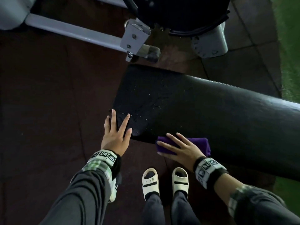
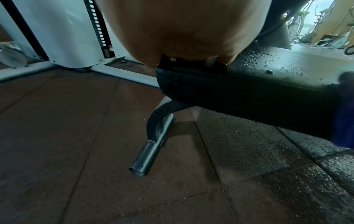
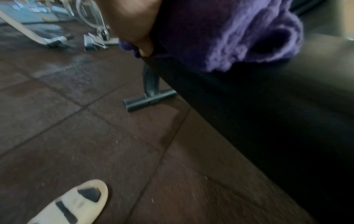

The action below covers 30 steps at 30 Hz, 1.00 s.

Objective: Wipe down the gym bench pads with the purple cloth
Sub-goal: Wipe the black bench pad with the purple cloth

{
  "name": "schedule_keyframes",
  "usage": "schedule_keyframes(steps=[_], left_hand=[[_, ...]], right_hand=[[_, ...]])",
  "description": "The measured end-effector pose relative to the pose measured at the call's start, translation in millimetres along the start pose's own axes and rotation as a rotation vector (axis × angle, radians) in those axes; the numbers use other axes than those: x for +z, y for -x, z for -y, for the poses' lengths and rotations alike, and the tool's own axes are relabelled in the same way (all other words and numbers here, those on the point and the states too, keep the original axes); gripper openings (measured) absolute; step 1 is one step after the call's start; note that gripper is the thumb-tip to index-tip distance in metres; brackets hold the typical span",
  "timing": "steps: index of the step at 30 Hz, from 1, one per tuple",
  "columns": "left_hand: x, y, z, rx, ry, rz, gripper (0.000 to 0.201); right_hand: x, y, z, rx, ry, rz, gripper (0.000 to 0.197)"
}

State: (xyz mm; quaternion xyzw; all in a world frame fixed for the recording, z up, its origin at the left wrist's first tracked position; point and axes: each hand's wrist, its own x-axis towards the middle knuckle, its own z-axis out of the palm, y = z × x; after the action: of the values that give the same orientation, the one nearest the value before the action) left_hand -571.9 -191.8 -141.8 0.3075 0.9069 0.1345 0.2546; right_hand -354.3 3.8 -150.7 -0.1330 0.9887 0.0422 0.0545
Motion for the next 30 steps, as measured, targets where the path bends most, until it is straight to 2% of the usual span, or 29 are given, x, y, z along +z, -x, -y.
schedule_keyframes(steps=[3, 8, 11, 14, 18, 21, 26, 30], left_hand=[[-1, 2, -1, -0.015, 0.007, 0.002, 0.055], [-6, 2, -4, -0.026, 0.003, 0.052, 0.056], [-4, 2, -5, -0.035, 0.002, 0.065, 0.056], [-4, 2, -9, -0.058, -0.008, 0.072, 0.056], [-3, 0, -10, -0.063, -0.025, 0.058, 0.057], [-2, 0, -8, -0.063, -0.022, 0.058, 0.057], [-2, 0, -9, -0.072, -0.011, 0.037, 0.057], [-7, 2, -10, -0.086, 0.006, -0.017, 0.056]], right_hand=[[1, -17, 7, 0.011, -0.042, -0.014, 0.075], [2, 56, -17, 0.045, -0.002, 0.006, 0.072], [1, 82, -23, 0.076, -0.002, 0.064, 0.081], [-1, 53, -12, 0.075, -0.028, 0.040, 0.068], [-7, -18, 2, 0.047, -0.118, -0.035, 0.076], [-10, -37, 9, 0.067, -0.184, -0.059, 0.074], [-2, 27, -11, 0.143, -0.178, 0.012, 0.089], [-4, 53, -25, 0.354, -0.426, -0.075, 0.076]])
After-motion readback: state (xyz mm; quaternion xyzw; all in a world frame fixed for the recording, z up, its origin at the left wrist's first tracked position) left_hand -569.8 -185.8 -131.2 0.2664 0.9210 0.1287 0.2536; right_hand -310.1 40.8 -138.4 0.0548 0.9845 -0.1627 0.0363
